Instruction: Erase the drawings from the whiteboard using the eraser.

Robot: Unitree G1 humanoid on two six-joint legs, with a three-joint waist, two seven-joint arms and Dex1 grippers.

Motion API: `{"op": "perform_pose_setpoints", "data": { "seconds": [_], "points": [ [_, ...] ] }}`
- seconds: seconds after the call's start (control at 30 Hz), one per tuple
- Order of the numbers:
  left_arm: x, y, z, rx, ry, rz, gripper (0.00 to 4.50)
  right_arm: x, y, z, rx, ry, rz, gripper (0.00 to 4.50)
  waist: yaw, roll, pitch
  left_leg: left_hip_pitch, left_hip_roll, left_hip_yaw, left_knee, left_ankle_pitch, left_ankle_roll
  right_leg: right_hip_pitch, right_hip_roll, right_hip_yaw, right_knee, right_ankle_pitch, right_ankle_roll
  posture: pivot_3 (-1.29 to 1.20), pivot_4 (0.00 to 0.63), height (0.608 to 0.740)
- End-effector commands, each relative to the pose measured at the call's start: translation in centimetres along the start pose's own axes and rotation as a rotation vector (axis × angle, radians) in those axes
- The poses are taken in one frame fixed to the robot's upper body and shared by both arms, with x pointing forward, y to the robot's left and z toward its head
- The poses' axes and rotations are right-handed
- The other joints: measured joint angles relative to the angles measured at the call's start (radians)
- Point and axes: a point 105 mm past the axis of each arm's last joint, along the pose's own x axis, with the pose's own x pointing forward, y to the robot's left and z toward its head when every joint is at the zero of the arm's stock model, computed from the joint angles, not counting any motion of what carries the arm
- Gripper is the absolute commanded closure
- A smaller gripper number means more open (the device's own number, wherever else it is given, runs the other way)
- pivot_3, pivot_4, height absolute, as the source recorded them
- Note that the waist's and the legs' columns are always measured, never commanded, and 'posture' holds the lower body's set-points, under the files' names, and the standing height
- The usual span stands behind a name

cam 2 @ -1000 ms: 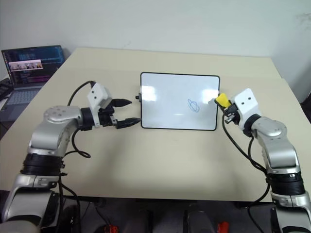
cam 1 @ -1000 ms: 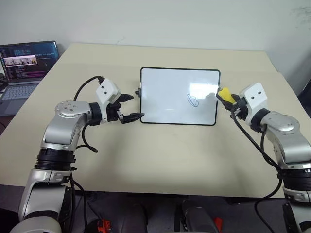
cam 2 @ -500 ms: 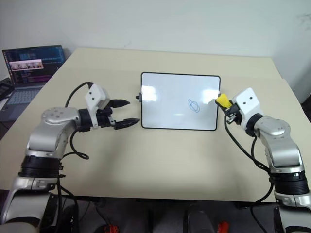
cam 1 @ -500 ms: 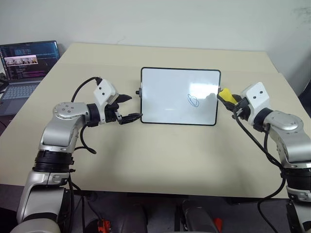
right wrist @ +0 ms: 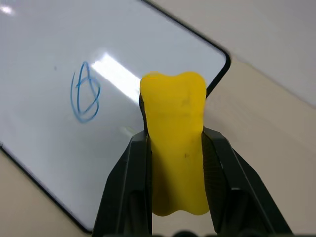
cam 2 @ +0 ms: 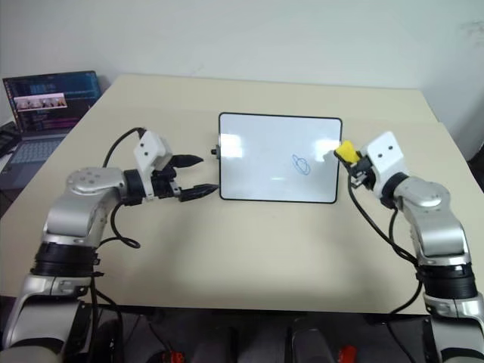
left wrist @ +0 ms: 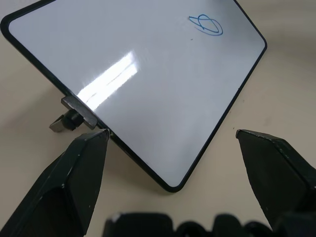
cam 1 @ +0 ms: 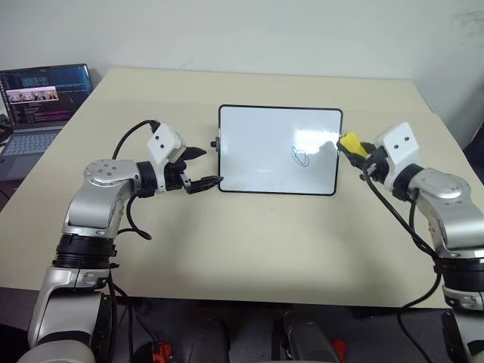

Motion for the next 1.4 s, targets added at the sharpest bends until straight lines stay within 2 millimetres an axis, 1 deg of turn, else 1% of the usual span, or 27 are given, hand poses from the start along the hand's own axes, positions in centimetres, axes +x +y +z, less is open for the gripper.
{"op": "perform_pose_setpoints", "data": {
  "seconds": [0.03,0.1,0.13,0.2,0.4,0.47,0.53,0.6,0.7,0.77,0.83,0.9,1.0,1.07,1.1,1.23,1.3,1.4],
  "points": [
    [0.4,-0.4,1.2,0.042,-0.042,-0.011,0.0,1.9,1.9,2.0,0.012,-0.095,0.003,3.48,0.0,0.0,0.0,0.001,0.0,0.0,0.0,0.0,0.0,0.001,0.0,0.0,0.0,0.0,0.0,0.0,0.15,0.74],
    [0.7,-0.7,0.7,0.039,-0.029,-0.022,0.0,2.9,2.2,1.5,0.02,-0.083,-0.034,3.48,0.001,0.0,0.0,0.001,0.0,0.0,0.0,0.0,0.0,0.001,0.0,0.0,0.0,0.0,0.0,0.0,0.15,0.74],
    [1.1,-1.0,0.3,0.051,-0.009,-0.031,0.0,3.8,2.2,1.3,0.04,-0.083,-0.084,3.48,0.002,0.0,0.0,0.001,-0.001,0.0,0.0,0.0,0.0,0.001,-0.001,0.0,0.0,0.0,0.0,0.0,0.15,0.74],
    [1.5,-1.2,0.1,0.062,-0.003,-0.038,0.0,5.1,2.4,1.0,0.057,-0.081,-0.138,3.48,0.003,0.0,0.0,0.001,-0.001,0.0,0.0,0.0,0.0,0.002,-0.001,0.0,0.0,0.0,0.0,0.0,0.15,0.74],
    [1.5,-1.4,0.6,0.061,-0.016,-0.049,0.0,6.4,2.6,0.5,0.02,-0.063,-0.197,3.49,0.006,0.0,0.0,0.001,-0.001,-0.001,0.0,0.0,0.0,0.001,-0.001,-0.001,0.0,0.0,0.0,0.0,0.15,0.74],
    [1.4,-1.3,0.6,0.062,-0.014,-0.048,0.0,6.9,2.7,-0.4,-0.012,-0.018,-0.212,3.49,0.004,0.0,0.0,0.001,-0.001,-0.001,0.0,0.0,0.0,0.001,-0.001,-0.001,0.0,0.0,0.0,0.0,0.15,0.74],
    [1.3,-1.3,0.6,0.063,-0.014,-0.047,0.0,7.1,3.3,-1.3,-0.055,0.018,-0.2,3.49,0.003,0.0,0.0,0.001,-0.001,-0.001,0.0,0.0,0.0,0.001,-0.001,-0.001,0.0,0.0,0.0,0.0,0.15,0.74],
    [1.2,-1.2,0.6,0.063,-0.015,-0.044,0.0,7.2,4.2,-2.2,-0.071,0.041,-0.17,3.49,0.002,0.0,0.0,0.002,-0.001,-0.001,0.0,0.0,0.0,0.002,-0.001,-0.001,0.001,0.0,0.0,0.0,0.15,0.74],
    [1.2,-1.2,0.6,0.063,-0.015,-0.042,0.0,7.4,6.5,-3.4,-0.077,0.069,-0.092,3.49,-0.002,0.0,0.0,0.006,-0.001,-0.001,0.0,0.0,0.0,0.006,-0.001,-0.001,0.0,0.0,0.0,0.0,0.15,0.74],
    [1.1,-1.2,0.6,0.061,-0.014,-0.041,0.0,7.5,8.6,-4.0,-0.061,0.074,-0.025,3.49,-0.006,0.0,-0.001,0.007,0.0,-0.001,0.0,0.0,0.0,0.007,0.0,-0.001,0.001,0.0,0.0,0.0,0.15,0.74],
    [1.2,-1.2,0.6,0.061,-0.014,-0.039,0.0,7.5,11.2,-4.6,-0.043,0.079,0.058,3.49,-0.007,-0.001,-0.002,0.008,0.0,-0.001,0.0,0.0,0.0,0.008,0.0,-0.001,0.001,0.0,0.0,0.0,0.15,0.74],
    [1.2,-1.1,0.6,0.062,-0.015,-0.039,0.0,7.4,13.2,-5.0,-0.03,0.082,0.117,3.49,-0.01,-0.001,-0.002,0.01,0.0,-0.001,0.0,0.0,0.0,0.009,0.0,0.0,0.001,0.0,0.0,0.0,0.15,0.74],
    [1.2,-1.1,0.7,0.064,-0.016,-0.038,0.0,7.3,14.3,-5.1,-0.039,0.083,0.156,3.49,-0.01,-0.001,-0.002,0.013,0.0,0.0,0.001,0.0,0.0,0.011,0.0,0.0,0.004,0.0,0.0,0.0,0.15,0.74],
    [1.2,-1.0,0.8,0.064,-0.018,-0.036,0.0,7.3,14.3,-5.0,-0.034,0.081,0.154,3.49,-0.007,-0.001,-0.002,0.013,0.0,0.0,0.002,0.0,0.0,0.011,0.0,0.0,0.005,0.0,0.0,0.0,0.15,0.74],
    [1.2,-1.0,0.8,0.065,-0.017,-0.035,0.0,7.4,13.9,-5.0,-0.035,0.081,0.138,3.49,-0.006,-0.001,-0.002,0.013,-0.001,0.0,0.002,0.0,0.0,0.011,0.0,0.001,0.006,0.0,0.0,0.0,0.15,0.74],
    [1.2,-1.0,0.8,0.066,-0.016,-0.034,0.0,7.7,11.3,-4.7,-0.048,0.081,0.047,3.49,-0.004,-0.001,-0.002,0.013,-0.001,0.0,0.002,0.0,0.0,0.011,0.0,0.0,0.007,0.0,0.0,0.0,0.15,0.74],
    [1.2,-1.0,0.8,0.067,-0.016,-0.033,0.0,7.7,9.1,-4.9,-0.059,0.098,-0.03,3.49,-0.003,-0.001,-0.002,0.013,-0.001,0.0,0.002,0.0,0.0,0.011,0.0,0.0,0.007,0.0,0.0,0.0,0.15,0.74],
    [1.2,-0.9,0.8,0.068,-0.016,-0.032,0.0,7.3,5.9,-5.9,-0.062,0.143,-0.134,3.5,0.002,-0.002,-0.002,0.013,-0.001,0.0,0.003,0.0,-0.001,0.011,0.0,0.0,0.008,0.0,0.0,0.0,0.15,0.74]
  ]
}}
